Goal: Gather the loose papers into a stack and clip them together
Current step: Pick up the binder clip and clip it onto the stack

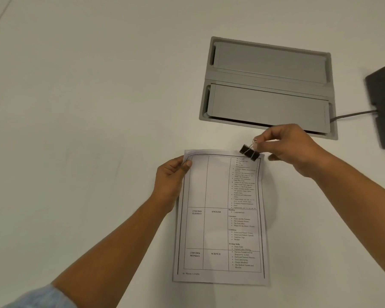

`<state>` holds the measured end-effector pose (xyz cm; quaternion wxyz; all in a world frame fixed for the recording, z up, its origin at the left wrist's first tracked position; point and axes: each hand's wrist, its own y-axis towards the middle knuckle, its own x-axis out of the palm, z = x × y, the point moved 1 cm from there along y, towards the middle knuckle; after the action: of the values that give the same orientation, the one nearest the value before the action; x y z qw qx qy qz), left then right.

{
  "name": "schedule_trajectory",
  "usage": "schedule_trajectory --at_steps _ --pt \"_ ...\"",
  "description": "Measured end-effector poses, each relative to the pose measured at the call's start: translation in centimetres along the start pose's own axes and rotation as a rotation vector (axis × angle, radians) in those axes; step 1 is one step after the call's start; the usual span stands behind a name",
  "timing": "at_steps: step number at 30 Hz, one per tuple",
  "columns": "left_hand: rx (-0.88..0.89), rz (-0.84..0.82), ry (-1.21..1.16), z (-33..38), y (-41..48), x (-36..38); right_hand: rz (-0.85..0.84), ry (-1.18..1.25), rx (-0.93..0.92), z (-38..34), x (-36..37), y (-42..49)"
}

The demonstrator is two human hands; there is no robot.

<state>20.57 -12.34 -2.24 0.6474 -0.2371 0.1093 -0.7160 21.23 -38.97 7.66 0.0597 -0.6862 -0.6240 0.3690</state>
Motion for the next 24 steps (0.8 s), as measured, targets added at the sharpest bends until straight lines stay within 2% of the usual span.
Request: schedule_trajectory --at_steps 6,13,24 --pt "0.008 -0.002 0.008 -0.2 0.0 -0.1 -0.154 -0.088 -0.135 -2.4 3.0 -0.2" --pt "0.03 -0.001 0.052 -0.3 0.0 0.1 -0.171 -0.264 -0.341 -4.4 4.8 0.5" --pt "0.026 -0.015 0.057 -0.4 0.0 -0.1 -0.162 -0.182 -0.389 -5.1 5.6 1.5"
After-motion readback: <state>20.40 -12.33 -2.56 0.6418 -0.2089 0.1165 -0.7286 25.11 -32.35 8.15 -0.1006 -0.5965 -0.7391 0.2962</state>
